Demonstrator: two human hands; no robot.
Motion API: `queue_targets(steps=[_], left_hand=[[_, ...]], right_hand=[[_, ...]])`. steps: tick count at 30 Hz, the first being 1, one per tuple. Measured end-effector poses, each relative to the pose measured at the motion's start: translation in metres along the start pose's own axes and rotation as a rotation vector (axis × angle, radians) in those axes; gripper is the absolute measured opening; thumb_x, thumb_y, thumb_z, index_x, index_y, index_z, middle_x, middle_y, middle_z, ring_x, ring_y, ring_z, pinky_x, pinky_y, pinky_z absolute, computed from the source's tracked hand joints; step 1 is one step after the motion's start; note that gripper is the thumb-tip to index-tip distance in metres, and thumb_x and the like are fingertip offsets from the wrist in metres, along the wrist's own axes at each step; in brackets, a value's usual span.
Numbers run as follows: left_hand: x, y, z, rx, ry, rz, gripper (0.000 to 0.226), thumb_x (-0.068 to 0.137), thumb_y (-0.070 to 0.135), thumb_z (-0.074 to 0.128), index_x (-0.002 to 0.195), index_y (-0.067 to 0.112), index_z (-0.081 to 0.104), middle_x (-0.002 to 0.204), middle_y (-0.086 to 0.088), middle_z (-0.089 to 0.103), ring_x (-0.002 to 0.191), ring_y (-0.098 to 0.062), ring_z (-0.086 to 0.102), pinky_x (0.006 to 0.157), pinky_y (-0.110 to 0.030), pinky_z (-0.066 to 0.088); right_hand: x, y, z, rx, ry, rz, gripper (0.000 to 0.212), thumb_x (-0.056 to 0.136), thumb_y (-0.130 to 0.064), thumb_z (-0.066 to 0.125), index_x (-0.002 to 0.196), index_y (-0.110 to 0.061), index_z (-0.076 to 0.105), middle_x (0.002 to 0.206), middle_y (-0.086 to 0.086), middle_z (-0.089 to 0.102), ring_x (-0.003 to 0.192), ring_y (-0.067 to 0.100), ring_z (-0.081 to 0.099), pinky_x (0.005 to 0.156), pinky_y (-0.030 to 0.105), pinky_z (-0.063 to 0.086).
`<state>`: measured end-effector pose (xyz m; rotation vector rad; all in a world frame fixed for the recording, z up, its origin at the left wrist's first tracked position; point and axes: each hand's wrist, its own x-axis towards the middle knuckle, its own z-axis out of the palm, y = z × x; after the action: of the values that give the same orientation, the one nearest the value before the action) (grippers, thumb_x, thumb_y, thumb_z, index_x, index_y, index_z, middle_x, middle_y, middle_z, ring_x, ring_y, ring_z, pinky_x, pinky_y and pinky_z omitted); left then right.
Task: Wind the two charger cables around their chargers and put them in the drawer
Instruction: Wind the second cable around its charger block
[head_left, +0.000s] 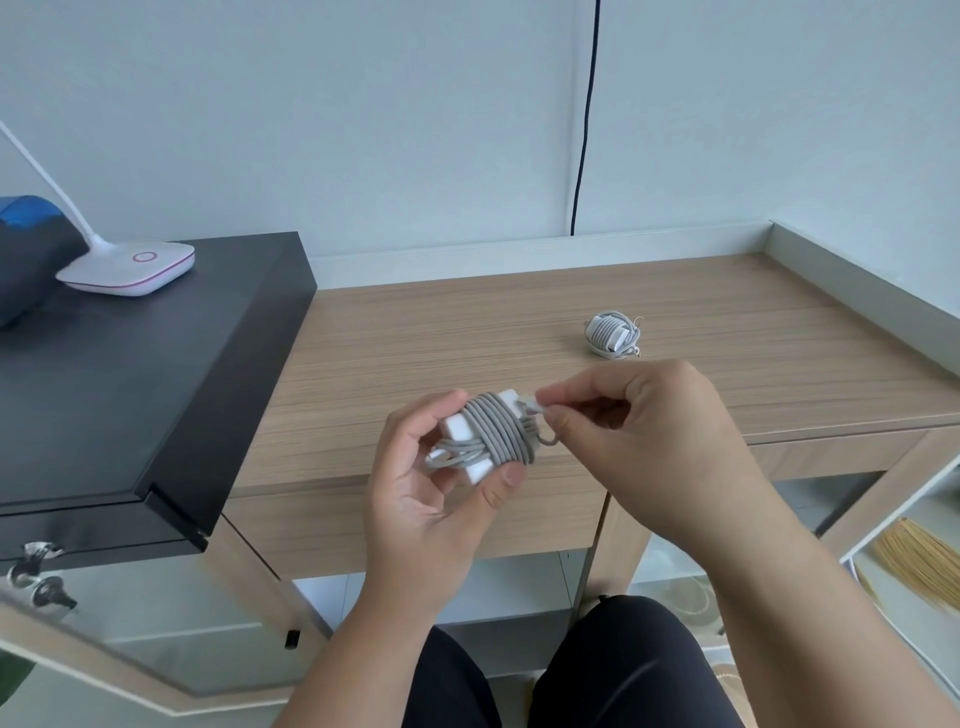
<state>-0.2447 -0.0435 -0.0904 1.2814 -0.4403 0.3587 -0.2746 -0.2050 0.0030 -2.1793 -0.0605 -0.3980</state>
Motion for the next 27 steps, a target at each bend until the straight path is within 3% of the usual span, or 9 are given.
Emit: queue_targets(steps=[4,6,11,16,19,21,23,25,27], left_hand=[[0.0,0.004,0.002,-0.029,-0.011,-0.009,0.056,0.065,0.013,0.085,0.115,0.023,0.062,0.117,-0.007,0.065,0.107,-0.024,0.063,0.082,-0.033,0.055],[0.0,0.007,0.001,-0.044,-0.031,-0.009,0.054,0.064,0.019,0.087,0.112,0.027,0.063,0.118,0.003,0.067,0.108,-0.015,0.063,0.083,-0.029,0.055],[0.0,0.012,-0.004,-0.034,-0.093,-0.052,0.053,0.063,0.032,0.088,0.111,0.025,0.066,0.126,-0.004,0.064,0.116,-0.022,0.061,0.085,-0.028,0.054],[0.0,0.009,-0.007,0.007,-0.1,-0.056,0.055,0.063,0.034,0.089,0.112,0.023,0.066,0.124,-0.008,0.064,0.117,-0.031,0.059,0.088,-0.038,0.054],[-0.001,0.006,-0.007,0.015,-0.087,-0.057,0.056,0.063,0.033,0.089,0.112,0.022,0.065,0.122,-0.007,0.064,0.117,-0.034,0.058,0.089,-0.048,0.054],[-0.002,0.007,-0.007,0.012,-0.075,-0.062,0.055,0.062,0.034,0.089,0.111,0.025,0.066,0.121,-0.004,0.064,0.116,-0.033,0.059,0.087,-0.044,0.055],[-0.003,0.009,-0.005,-0.008,-0.054,-0.063,0.053,0.062,0.034,0.088,0.11,0.026,0.066,0.12,-0.002,0.066,0.115,-0.025,0.061,0.086,-0.034,0.055],[-0.003,0.011,-0.002,-0.058,-0.029,-0.068,0.051,0.062,0.03,0.087,0.109,0.026,0.067,0.12,0.002,0.068,0.112,-0.015,0.063,0.084,-0.026,0.054],[-0.003,0.012,0.0,-0.099,-0.008,-0.07,0.049,0.061,0.028,0.087,0.106,0.028,0.067,0.119,0.004,0.069,0.111,-0.011,0.064,0.084,-0.023,0.054]], right_hand=[[-0.001,-0.002,0.001,-0.047,-0.055,-0.028,0.015,0.081,-0.016,0.071,0.085,-0.029,0.076,0.071,-0.016,0.069,0.074,0.0,0.06,0.069,0.009,0.046],[0.001,-0.002,0.002,-0.049,-0.071,-0.055,0.017,0.081,-0.014,0.07,0.085,-0.029,0.076,0.076,-0.016,0.069,0.075,0.003,0.062,0.072,0.014,0.048],[0.003,0.003,0.005,-0.034,-0.117,-0.089,0.019,0.08,-0.011,0.071,0.082,-0.03,0.076,0.08,-0.015,0.069,0.075,0.007,0.064,0.076,0.027,0.052],[-0.004,0.003,0.014,0.01,-0.009,-0.092,0.019,0.078,-0.01,0.074,0.079,-0.029,0.071,0.07,-0.014,0.069,0.07,0.004,0.064,0.068,0.016,0.051],[-0.009,0.002,0.018,0.09,0.007,-0.094,0.029,0.079,-0.007,0.071,0.088,-0.03,0.057,0.072,-0.012,0.071,0.067,0.003,0.065,0.063,0.01,0.047],[-0.011,0.005,0.015,0.151,-0.039,-0.083,0.035,0.082,-0.006,0.067,0.095,-0.032,0.047,0.076,-0.014,0.073,0.064,0.003,0.065,0.061,0.009,0.043],[-0.011,0.01,0.011,0.263,-0.095,-0.084,0.039,0.085,-0.005,0.065,0.099,-0.035,0.044,0.085,-0.015,0.074,0.072,0.005,0.067,0.067,0.012,0.045],[-0.013,0.017,0.008,0.347,-0.092,-0.118,0.038,0.084,-0.009,0.066,0.105,-0.035,0.048,0.1,-0.012,0.073,0.091,0.012,0.067,0.081,0.026,0.051],[-0.014,0.025,0.01,0.269,-0.046,-0.161,0.032,0.079,-0.023,0.068,0.106,-0.035,0.058,0.111,-0.014,0.066,0.103,0.012,0.061,0.087,0.028,0.05]])
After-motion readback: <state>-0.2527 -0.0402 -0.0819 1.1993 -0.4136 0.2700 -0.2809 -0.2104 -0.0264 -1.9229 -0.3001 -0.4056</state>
